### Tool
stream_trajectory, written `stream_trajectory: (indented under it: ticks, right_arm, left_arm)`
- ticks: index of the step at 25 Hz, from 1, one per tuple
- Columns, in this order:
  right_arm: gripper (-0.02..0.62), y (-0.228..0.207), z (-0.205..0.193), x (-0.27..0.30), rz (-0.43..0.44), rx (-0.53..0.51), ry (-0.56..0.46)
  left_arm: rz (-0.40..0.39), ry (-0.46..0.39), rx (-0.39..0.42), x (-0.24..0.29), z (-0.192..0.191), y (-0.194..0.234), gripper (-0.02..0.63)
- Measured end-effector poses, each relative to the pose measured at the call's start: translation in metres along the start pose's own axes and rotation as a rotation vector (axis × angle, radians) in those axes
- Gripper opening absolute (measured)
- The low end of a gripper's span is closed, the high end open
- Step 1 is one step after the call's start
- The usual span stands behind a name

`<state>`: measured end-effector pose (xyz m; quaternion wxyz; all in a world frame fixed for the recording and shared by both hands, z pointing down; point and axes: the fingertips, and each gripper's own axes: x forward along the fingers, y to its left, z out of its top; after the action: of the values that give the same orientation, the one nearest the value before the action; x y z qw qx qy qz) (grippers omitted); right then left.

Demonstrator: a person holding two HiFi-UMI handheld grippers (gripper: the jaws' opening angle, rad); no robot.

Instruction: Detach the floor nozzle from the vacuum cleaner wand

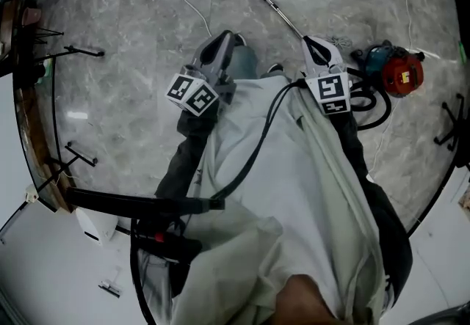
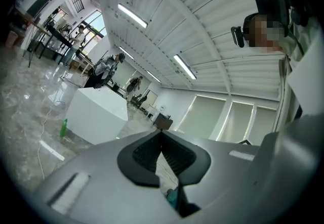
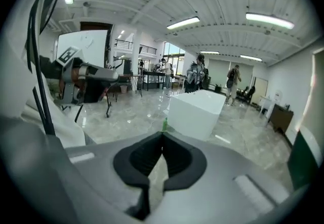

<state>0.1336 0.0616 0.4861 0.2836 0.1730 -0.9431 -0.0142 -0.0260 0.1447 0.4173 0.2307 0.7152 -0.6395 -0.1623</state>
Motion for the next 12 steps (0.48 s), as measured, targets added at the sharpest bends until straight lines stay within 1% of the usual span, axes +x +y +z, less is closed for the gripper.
stream_trajectory:
  ticks: [3, 4, 6, 8, 12]
  right_arm:
    - [0.002, -0.013, -0.013, -0.007, 0.002, 0.127, -0.011]
    - [0.002, -0.02, -0.017, -0.01, -0.009, 0.148, -0.012]
    - [0.002, -0.032, -0.023, -0.015, -0.032, 0.155, -0.011]
    - [0.002, -0.043, -0.026, -0.015, -0.044, 0.124, 0.005]
    - [0.002, -0.064, -0.038, -0.003, -0.052, -0.02, 0.067]
  left_arm:
    - [0.017, -0.008, 0.017, 0.005, 0.003, 0.005, -0.012]
    - [0.025, -0.008, 0.019, 0.007, 0.004, 0.008, -0.012]
    - [0.043, 0.001, 0.016, 0.016, 0.007, 0.017, -0.012]
    - [0.057, 0.023, 0.009, 0.028, 0.009, 0.027, -0.012]
    - [0.054, 0.076, -0.002, 0.065, 0.004, 0.044, -0.012]
